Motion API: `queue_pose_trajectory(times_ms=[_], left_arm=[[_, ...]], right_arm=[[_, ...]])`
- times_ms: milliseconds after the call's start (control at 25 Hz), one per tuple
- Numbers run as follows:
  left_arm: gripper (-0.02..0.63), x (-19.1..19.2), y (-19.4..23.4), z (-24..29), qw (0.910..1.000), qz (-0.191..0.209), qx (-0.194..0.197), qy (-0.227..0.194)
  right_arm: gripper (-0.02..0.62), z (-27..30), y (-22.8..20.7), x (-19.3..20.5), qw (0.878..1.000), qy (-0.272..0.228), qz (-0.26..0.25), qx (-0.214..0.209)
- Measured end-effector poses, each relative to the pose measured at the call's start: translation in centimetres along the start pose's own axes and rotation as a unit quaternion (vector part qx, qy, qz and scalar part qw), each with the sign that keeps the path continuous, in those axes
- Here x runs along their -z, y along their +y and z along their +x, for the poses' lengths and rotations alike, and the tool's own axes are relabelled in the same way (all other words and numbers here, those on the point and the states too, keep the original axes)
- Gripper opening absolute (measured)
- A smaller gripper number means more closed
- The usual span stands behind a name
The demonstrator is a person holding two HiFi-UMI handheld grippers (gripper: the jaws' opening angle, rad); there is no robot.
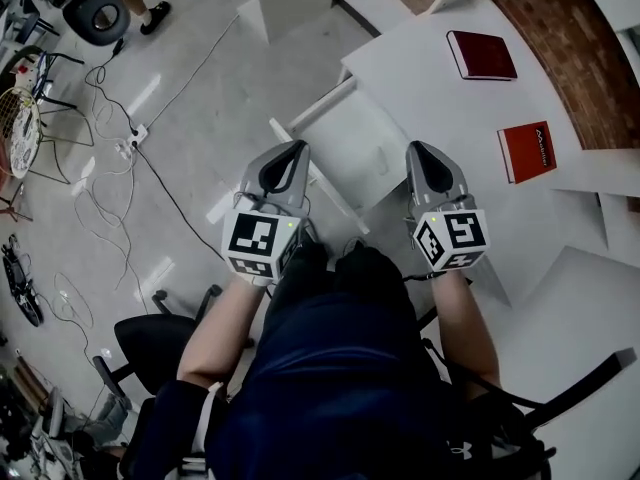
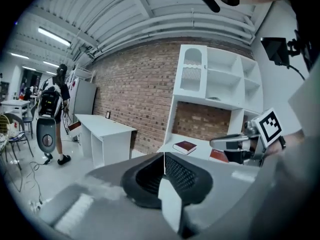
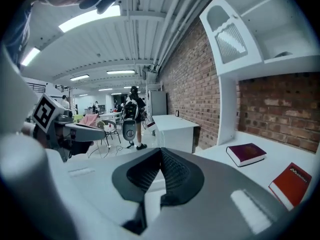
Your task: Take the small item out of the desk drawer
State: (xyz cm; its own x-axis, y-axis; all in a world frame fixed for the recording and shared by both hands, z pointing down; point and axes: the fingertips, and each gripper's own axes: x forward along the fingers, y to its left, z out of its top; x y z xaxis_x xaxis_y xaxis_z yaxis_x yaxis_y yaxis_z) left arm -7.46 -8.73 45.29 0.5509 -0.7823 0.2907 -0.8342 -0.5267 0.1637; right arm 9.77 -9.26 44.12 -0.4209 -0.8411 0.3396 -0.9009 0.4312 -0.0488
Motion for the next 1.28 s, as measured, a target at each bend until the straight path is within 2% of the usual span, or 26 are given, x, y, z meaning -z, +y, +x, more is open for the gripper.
queue_pose_trajectory(times_ms=[120,240,400,560,760,1040,1280], left_arm=[[0.008,2.1,0.3,1.3,0.9996,-0.006,-0.002,0.027],[0.008,4.5,0.4,2.2,0.9985,-0.004,-0.009,0.053],[0.008,7.4,-0.2,2.2,0.9963,-0.012,-0.018,0.084],[0.008,9.3,-0.4,2.3,0.9932,-0.019,-0.028,0.111],[0.008,11.8,-0.5,3.2,0.9895,-0.029,-0.023,0.140],[0.055,14.3,-0.1,3.3,0.9850,-0.053,-0.026,0.162],[0.091,15.7,1.6,2.2,0.9808,-0.074,-0.047,0.174]], right_arm=[[0.003,2.0,0.1,2.9,0.999,0.043,-0.006,-0.019],[0.003,4.2,0.5,7.8,0.994,0.102,-0.008,-0.045],[0.003,6.4,0.3,15.8,0.979,0.196,0.004,-0.065],[0.018,7.4,-1.0,21.5,0.961,0.267,0.029,-0.067],[0.040,8.3,-2.7,26.7,0.941,0.332,0.027,-0.057],[0.112,9.5,-4.4,32.7,0.908,0.417,0.011,-0.038],[0.158,10.7,-6.4,36.3,0.883,0.470,-0.003,0.008]])
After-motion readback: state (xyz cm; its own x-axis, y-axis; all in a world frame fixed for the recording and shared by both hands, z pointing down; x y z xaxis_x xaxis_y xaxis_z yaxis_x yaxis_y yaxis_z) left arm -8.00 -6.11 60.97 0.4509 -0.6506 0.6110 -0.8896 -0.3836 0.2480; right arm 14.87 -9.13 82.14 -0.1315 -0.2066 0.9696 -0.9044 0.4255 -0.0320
